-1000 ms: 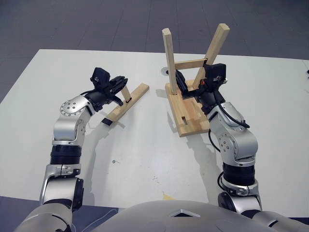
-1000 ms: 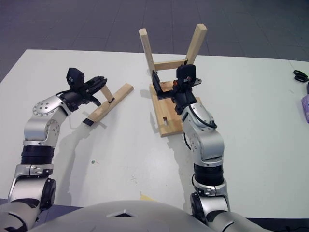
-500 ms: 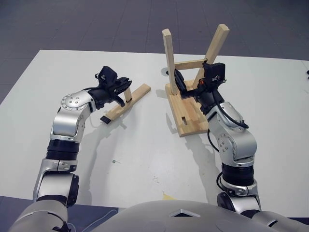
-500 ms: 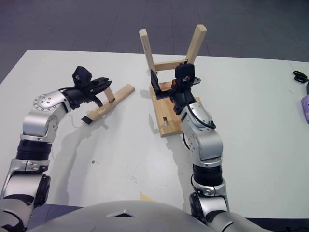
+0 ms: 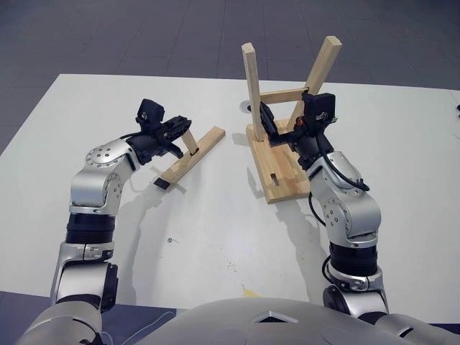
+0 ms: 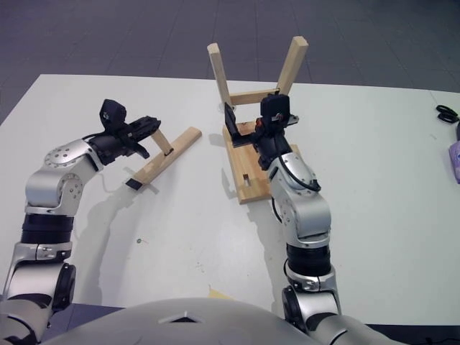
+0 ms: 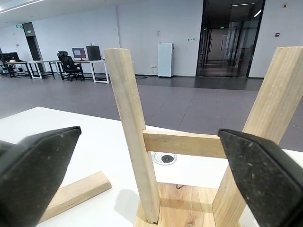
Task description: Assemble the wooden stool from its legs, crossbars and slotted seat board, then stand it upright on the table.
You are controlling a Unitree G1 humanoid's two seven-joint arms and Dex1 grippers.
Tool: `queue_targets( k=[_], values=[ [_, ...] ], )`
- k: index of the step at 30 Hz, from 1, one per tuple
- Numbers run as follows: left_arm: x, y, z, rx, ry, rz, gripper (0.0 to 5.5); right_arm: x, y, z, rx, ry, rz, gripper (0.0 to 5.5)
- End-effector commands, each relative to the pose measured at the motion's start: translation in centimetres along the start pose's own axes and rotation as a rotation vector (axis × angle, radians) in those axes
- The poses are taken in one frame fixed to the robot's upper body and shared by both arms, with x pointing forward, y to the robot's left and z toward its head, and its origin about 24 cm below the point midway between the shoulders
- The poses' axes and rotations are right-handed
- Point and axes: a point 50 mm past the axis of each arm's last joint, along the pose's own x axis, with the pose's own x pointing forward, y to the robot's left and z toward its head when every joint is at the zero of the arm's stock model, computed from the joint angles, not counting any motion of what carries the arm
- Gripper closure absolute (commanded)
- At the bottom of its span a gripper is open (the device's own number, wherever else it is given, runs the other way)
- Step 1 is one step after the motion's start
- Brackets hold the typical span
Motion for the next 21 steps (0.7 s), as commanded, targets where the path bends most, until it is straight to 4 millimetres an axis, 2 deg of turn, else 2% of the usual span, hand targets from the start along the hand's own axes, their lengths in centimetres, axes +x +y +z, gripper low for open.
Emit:
queue_targets(
  k=[1, 6, 7, 16, 21],
  values=[
    [-0.8, -1.0, -5.0, -0.152, 0.213, 0.009, 5.06, 0.2, -0.1, 0.2, 0.004, -0.009, -0.009, 0.1],
    [-0.8, -1.1, -3.7, -0.129, 0.176, 0.01, 5.06, 0.3, -0.1, 0.1, 0.014, -0.009, -0.01, 0.1],
    [-0.8, -1.2, -3.4, -0.124, 0.159, 0.007, 4.7, 0.3, -0.1, 0.1, 0.02, -0.009, -0.007, 0.1],
    [-0.3, -1.1, 0.0, -0.144, 0.005, 0.042, 3.47, 0.3, 0.1, 0.0, 0.045, -0.01, -0.001, 0.1],
    [-0.2, -1.1, 2.7, -0.181, -0.093, 0.045, 2.52, 0.3, 0.1, 0.0, 0.035, -0.006, 0.002, 0.1]
  ],
)
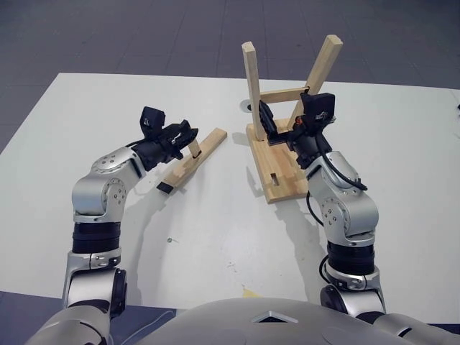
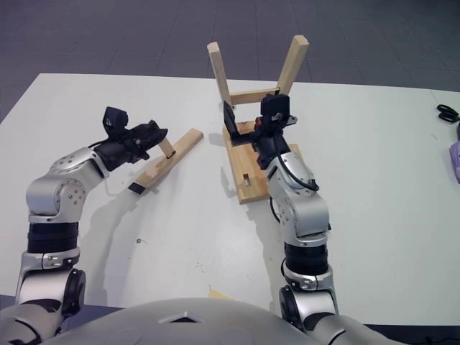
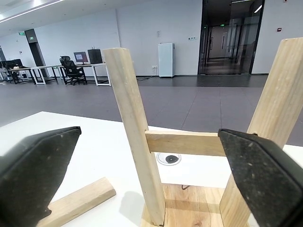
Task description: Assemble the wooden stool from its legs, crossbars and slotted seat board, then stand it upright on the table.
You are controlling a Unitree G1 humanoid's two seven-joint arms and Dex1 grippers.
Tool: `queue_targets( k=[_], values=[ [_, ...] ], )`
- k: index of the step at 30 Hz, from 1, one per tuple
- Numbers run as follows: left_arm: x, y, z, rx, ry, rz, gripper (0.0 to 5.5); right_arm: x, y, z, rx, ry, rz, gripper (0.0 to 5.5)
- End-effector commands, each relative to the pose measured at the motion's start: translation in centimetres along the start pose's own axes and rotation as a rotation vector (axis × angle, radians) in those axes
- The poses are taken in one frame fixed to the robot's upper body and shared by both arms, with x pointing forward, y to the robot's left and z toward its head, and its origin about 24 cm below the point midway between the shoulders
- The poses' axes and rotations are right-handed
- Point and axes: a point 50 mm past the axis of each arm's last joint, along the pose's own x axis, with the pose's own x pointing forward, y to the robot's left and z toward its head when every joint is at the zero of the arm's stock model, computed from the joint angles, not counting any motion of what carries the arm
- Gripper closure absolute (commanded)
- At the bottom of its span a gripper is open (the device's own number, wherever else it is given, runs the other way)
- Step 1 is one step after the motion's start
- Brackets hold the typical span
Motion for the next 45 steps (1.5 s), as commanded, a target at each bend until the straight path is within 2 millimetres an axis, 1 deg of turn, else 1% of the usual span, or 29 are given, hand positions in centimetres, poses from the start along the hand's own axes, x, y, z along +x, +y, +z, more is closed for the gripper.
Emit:
queue_targets(
  k=[1, 2, 4, 5, 8, 11, 13, 15, 17, 20, 24, 25, 26, 27, 29, 33, 36, 38, 39, 40, 43, 45],
  values=[
    [0.1, -0.5, 3.2, -0.015, -0.102, 0.0, 2.36, 0.1, 0.1, 0.1, -0.009, 0.005, 0.004, 0.1],
    [0.1, -0.7, 3.9, -0.017, -0.125, 0.0, 2.14, 0.1, 0.1, 0.1, -0.01, 0.005, 0.005, 0.1],
    [0.0, -1.3, 5.3, -0.009, -0.168, -0.005, 1.89, 0.2, 0.1, 0.2, -0.007, 0.001, 0.006, 0.1],
    [0.0, -1.5, 5.8, -0.007, -0.183, -0.005, 1.66, 0.2, 0.1, 0.3, -0.007, 0.0, 0.006, 0.1],
    [0.0, -1.9, 7.8, 0.011, -0.24, -0.011, 1.21, 0.2, 0.1, 0.4, -0.008, -0.005, 0.005, 0.1],
    [0.2, -1.9, 9.8, 0.007, -0.319, 0.01, 0.77, 0.3, 0.2, 0.4, -0.008, -0.007, 0.005, 0.1],
    [0.7, -1.7, 10.4, -0.025, -0.353, 0.031, 0.42, 0.4, 0.3, 0.8, 0.033, -0.02, 0.0, 0.1],
    [1.2, -1.6, 10.0, -0.046, -0.347, 0.04, 0.12, 0.5, 0.3, 1.1, 0.039, -0.033, 0.0, 0.1],
    [1.8, -1.4, 8.8, -0.06, -0.312, 0.043, 0.12, 0.5, 0.4, 1.3, 0.037, -0.035, 0.004, 0.1],
    [3.4, -1.1, 5.5, -0.081, -0.208, 0.054, 0.12, 0.5, 0.4, 1.1, 0.032, -0.027, 0.005, 0.1],
    [5.0, -1.1, 1.4, -0.081, -0.091, 0.084, 0.12, 0.5, 0.8, 0.9, 0.027, -0.019, 0.017, 0.1],
    [5.1, -0.9, 0.9, -0.091, -0.086, 0.097, 0.12, 0.4, 0.9, 0.8, 0.027, -0.016, 0.02, 0.1],
    [5.1, -0.7, 1.1, -0.093, -0.097, 0.107, 0.12, 0.4, 1.0, 0.8, 0.025, -0.013, 0.021, 0.1],
    [5.0, -0.4, 1.6, -0.095, -0.118, 0.117, 0.12, 0.3, 1.0, 0.7, 0.023, -0.012, 0.021, 0.1],
    [4.1, -0.3, 4.2, -0.09, -0.2, 0.109, 0.12, 0.3, 1.0, 0.8, 0.021, -0.011, 0.025, 0.1],
    [2.6, -1.2, 8.9, -0.066, -0.342, 0.077, 0.12, 0.2, 0.7, 0.8, 0.024, -0.012, 0.014, 0.1],
    [1.9, -1.6, 11.3, -0.036, -0.41, 0.085, 0.12, 0.3, 0.8, 0.9, 0.022, -0.016, 0.016, 0.1],
    [1.6, -1.8, 12.3, -0.034, -0.446, 0.078, 0.12, 0.4, 0.8, 0.9, 0.02, -0.017, 0.016, 0.1],
    [1.7, -2.0, 12.2, -0.037, -0.443, 0.063, 0.12, 0.3, 0.8, 0.9, 0.018, -0.018, 0.016, 0.1],
    [2.0, -2.0, 11.7, -0.03, -0.424, 0.064, 0.12, 0.3, 0.9, 0.9, 0.015, -0.018, 0.019, 0.1],
    [3.3, -1.4, 8.2, -0.024, -0.3, 0.067, 0.12, 0.3, 1.0, 0.9, 0.005, -0.02, 0.026, 0.1],
    [3.7, -0.9, 5.8, -0.032, -0.218, 0.056, 0.12, 0.3, 0.9, 1.0, 0.0, -0.022, 0.024, 0.1]
  ],
)
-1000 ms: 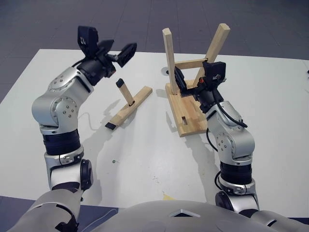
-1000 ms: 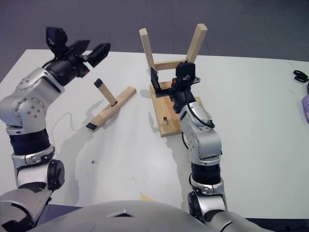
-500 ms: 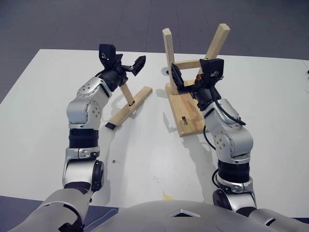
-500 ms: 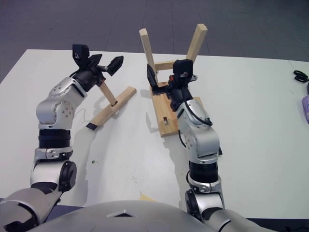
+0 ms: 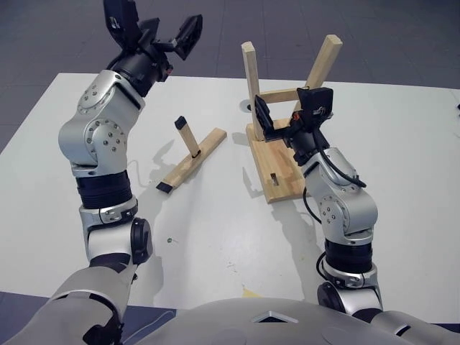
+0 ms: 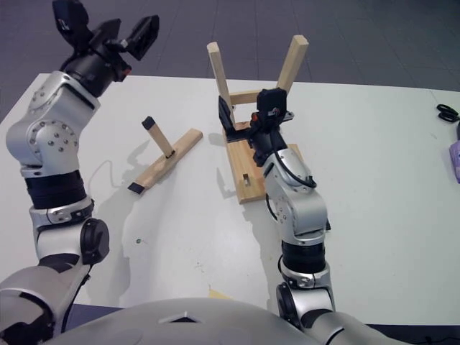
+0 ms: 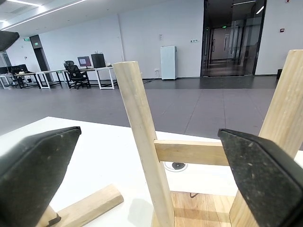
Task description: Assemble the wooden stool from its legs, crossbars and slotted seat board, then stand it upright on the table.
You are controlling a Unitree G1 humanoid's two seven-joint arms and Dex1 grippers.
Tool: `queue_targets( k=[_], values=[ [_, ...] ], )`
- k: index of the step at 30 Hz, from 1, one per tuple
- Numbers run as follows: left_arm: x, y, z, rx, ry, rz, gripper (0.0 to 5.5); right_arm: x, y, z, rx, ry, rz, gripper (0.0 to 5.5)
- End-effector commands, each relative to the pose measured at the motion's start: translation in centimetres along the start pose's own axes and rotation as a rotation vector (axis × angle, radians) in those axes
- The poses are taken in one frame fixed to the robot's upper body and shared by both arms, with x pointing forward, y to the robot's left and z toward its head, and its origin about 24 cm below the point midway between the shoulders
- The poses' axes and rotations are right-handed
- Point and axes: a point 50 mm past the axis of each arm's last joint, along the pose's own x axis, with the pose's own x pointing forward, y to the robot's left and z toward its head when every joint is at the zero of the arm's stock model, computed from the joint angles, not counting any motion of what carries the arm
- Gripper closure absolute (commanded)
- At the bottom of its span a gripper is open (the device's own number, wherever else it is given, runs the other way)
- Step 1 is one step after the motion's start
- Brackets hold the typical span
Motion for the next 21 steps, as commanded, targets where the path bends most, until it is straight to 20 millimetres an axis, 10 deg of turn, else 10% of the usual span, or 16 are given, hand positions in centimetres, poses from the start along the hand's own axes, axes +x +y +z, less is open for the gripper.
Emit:
queue_targets(
  k=[1, 8, 21],
  values=[
    [-1.0, 1.5, -5.8, -0.016, 0.193, 0.015, 0.12, -0.1, -0.1, 0.3, -0.012, -0.009, -0.001, 0.1],
    [-2.6, 4.7, -10.4, -0.006, 0.327, 0.103, 0.12, 0.0, -0.2, 0.2, -0.025, -0.009, 0.0, 0.1],
    [-0.8, 2.9, -1.8, 0.033, 0.053, 0.054, 0.12, -0.1, 0.0, -0.1, -0.013, -0.008, -0.012, 0.1]
  ],
)
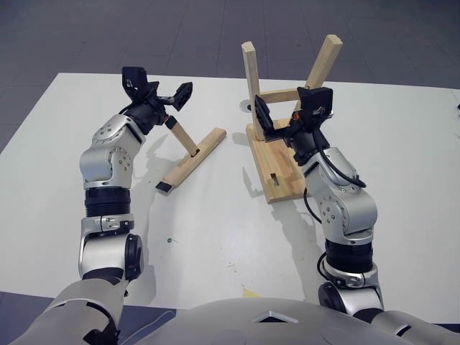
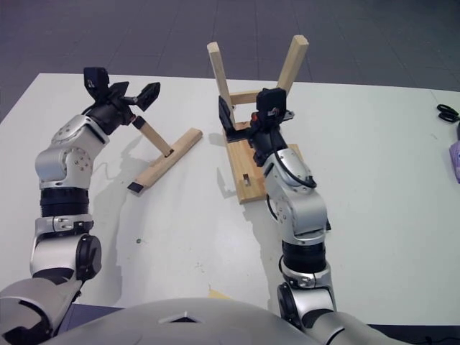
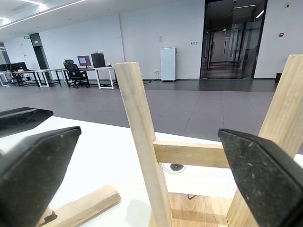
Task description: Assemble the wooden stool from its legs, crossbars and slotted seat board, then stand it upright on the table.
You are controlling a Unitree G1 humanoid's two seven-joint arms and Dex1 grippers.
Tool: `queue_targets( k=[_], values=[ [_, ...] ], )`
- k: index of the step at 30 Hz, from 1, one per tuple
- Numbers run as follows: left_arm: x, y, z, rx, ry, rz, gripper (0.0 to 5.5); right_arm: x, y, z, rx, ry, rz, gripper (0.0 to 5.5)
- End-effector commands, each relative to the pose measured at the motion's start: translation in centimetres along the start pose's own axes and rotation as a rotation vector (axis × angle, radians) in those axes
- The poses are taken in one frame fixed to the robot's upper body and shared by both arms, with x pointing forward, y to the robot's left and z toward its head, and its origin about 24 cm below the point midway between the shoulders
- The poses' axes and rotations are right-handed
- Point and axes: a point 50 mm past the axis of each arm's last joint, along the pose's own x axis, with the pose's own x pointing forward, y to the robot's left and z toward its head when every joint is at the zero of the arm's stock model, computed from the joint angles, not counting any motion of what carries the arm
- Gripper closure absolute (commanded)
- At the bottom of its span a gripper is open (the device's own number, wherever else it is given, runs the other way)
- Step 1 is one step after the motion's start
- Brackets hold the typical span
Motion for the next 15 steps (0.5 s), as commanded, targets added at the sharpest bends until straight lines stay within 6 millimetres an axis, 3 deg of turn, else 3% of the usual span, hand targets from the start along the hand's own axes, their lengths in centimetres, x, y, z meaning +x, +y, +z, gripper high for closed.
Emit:
queue_targets(
  k=[1, 7, 9, 12, 15],
  values=[
    [0.4, -2.2, 4.1, 0.042, -0.103, -0.066, 0.12, -0.2, 0.1, 0.0, -0.001, -0.002, -0.013, 0.1],
    [-0.3, -4.3, 6.9, 0.064, -0.177, -0.144, 0.12, -0.2, 0.1, 0.0, -0.003, -0.005, -0.014, 0.1],
    [-0.4, -4.3, 6.3, 0.058, -0.153, -0.158, 0.12, -0.2, 0.1, 0.0, -0.003, -0.005, -0.015, 0.1],
    [0.1, -3.0, 3.5, 0.054, -0.053, -0.097, 0.12, -0.2, 0.1, 0.0, -0.003, -0.004, -0.015, 0.1],
    [-0.2, -3.3, 2.0, 0.036, -0.016, -0.122, 0.12, -0.2, 0.1, 0.0, -0.01, -0.004, -0.016, 0.1]
  ],
)
